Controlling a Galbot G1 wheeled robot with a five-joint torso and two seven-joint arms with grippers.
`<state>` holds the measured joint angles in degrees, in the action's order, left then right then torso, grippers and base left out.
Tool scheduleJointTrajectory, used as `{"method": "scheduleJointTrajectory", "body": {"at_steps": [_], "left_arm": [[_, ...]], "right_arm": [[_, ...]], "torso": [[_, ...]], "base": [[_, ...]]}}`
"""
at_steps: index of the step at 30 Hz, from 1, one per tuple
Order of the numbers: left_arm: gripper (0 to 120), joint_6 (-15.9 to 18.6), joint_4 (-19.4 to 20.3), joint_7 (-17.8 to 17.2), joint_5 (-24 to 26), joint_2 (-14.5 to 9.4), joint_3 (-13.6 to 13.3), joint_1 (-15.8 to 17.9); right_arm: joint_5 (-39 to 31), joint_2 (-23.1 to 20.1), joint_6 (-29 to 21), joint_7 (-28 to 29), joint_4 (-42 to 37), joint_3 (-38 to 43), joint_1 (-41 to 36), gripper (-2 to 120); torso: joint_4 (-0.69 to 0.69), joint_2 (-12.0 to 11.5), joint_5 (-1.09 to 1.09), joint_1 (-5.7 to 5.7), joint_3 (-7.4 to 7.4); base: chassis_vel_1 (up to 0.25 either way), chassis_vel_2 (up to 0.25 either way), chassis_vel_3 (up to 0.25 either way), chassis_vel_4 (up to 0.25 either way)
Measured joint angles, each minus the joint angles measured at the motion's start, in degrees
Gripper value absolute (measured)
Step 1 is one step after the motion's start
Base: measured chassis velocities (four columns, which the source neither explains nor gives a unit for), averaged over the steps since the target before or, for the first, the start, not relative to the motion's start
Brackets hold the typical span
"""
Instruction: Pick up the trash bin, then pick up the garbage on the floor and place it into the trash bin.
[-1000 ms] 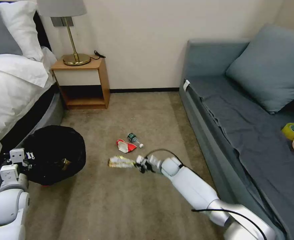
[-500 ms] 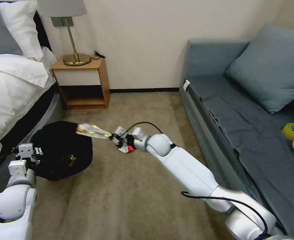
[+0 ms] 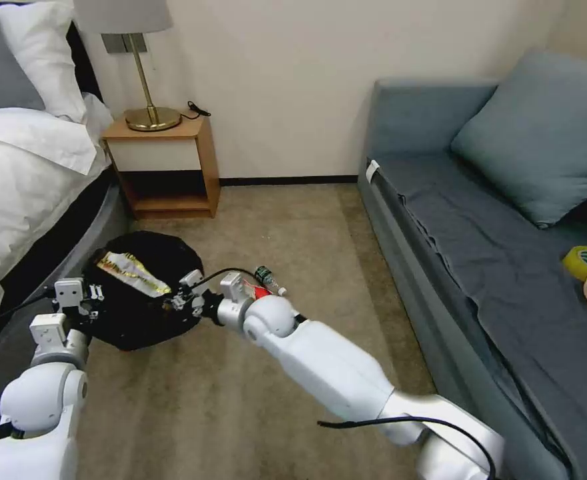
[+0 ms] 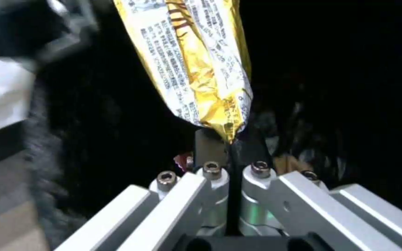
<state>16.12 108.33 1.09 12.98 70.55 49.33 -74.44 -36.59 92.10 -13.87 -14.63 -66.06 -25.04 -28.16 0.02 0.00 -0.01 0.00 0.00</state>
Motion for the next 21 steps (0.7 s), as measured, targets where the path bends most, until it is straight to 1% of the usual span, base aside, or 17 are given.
{"method": "scheduleJointTrajectory", "body": {"at_steps": [4,5,6,8,9,10,12,13,16,17,19,20,21], "left_arm": [[5,-0.02,-0.01,0.14,0.04,-0.12,0.07,-0.05],[5,-0.08,0.00,0.28,0.05,-0.12,0.06,-0.05],[5,-0.08,0.00,0.28,0.05,-0.12,0.06,-0.05],[5,-0.15,-0.01,0.41,0.05,-0.12,0.00,-0.02],[5,-0.16,-0.07,0.40,0.03,-0.13,-0.01,0.02],[5,-0.16,-0.07,0.40,0.03,-0.13,-0.01,0.02],[5,-0.19,-0.40,0.40,-0.04,-0.21,-0.12,0.22],[5,-0.19,-0.40,0.40,-0.04,-0.21,-0.12,0.22],[5,-0.31,-0.94,0.39,-0.60,-0.23,-0.44,0.73],[5,-0.31,-0.94,0.39,-0.60,-0.23,-0.44,0.73],[5,-0.51,-1.41,0.34,-1.10,-0.21,-0.66,1.00],[5,-0.59,-1.62,0.32,-1.17,-0.21,-0.77,1.07],[5,-0.59,-1.62,0.32,-1.17,-0.21,-0.77,1.07]], "right_arm": [[1.19,0.19,0.70,0.28,2.26,-0.04,-0.08,0],[1.84,0.20,0.90,0.29,2.71,-0.08,-0.12,6],[1.84,0.20,0.90,0.29,2.71,-0.08,-0.12,6],[2.95,0.19,1.31,0.25,3.26,-0.12,-0.33,16],[3.34,0.18,1.50,0.23,3.41,-0.12,-0.44,19],[3.34,0.18,1.50,0.23,3.41,-0.12,-0.44,19],[3.91,0.15,1.96,0.18,3.54,0.06,-0.65,30],[3.91,0.15,1.96,0.18,3.54,0.06,-0.65,30],[4.09,-0.05,2.06,0.47,3.00,0.50,-0.70,43],[4.09,-0.05,2.06,0.47,3.00,0.50,-0.70,43],[4.08,-0.54,1.88,0.69,2.19,0.64,-0.71,54],[4.07,-0.80,1.64,0.76,1.72,0.69,-0.73,61],[4.07,-0.80,1.64,0.76,1.72,0.69,-0.73,61]], "torso": [[-0.01,0.00,0.00,0.00,0.00],[-0.02,0.00,0.01,0.00,0.00],[-0.02,0.00,0.01,0.00,0.00],[-0.02,0.00,0.00,0.00,0.00],[-0.02,0.00,0.01,0.00,0.00],[-0.02,0.00,0.01,0.00,0.00],[-0.01,0.00,0.01,0.00,0.00],[-0.01,0.00,0.01,0.00,0.00],[-0.02,0.00,0.01,0.00,0.00],[-0.02,0.00,0.01,0.00,0.00],[-0.02,0.00,0.01,0.00,0.00],[-0.02,0.00,0.01,0.00,0.00],[-0.02,0.00,0.01,0.00,0.00]], "base": [[0.000,0.000,0.000,0.000],[0.000,0.000,0.000,0.000],[0.000,0.000,0.000,0.000],[0.000,0.000,0.000,0.000],[0.000,0.000,0.000,0.000],[0.000,0.000,0.000,0.000],[0.000,0.000,0.000,0.000],[0.000,0.000,0.000,0.000],[0.000,0.000,0.000,0.000],[0.000,0.000,0.000,0.000],[0.000,0.000,0.000,0.000],[0.000,0.000,0.000,0.000],[0.000,0.000,0.000,0.000]]}}
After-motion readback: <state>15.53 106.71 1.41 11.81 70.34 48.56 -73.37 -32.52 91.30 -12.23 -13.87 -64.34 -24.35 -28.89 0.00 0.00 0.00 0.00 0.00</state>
